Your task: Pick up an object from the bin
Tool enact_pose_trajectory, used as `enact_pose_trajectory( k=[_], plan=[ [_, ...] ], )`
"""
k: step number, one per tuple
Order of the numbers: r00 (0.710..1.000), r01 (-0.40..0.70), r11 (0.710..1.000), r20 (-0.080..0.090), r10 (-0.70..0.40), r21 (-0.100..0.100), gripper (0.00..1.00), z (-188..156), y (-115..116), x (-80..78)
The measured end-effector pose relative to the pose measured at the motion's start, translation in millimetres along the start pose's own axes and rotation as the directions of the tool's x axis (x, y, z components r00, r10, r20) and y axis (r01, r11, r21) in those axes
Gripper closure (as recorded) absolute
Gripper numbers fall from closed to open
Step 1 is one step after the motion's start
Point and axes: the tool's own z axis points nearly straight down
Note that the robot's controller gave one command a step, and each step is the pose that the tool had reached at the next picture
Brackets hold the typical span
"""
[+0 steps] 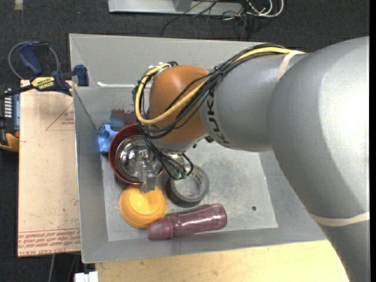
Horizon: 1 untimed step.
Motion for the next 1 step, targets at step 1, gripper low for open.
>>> enact_pose_trajectory(
  k=[1],
  plan=[
    [0.999,0.032,0.999,0.005,-0.032,0.000,1.00,-76.0,-10.3,-25.8]
  ],
)
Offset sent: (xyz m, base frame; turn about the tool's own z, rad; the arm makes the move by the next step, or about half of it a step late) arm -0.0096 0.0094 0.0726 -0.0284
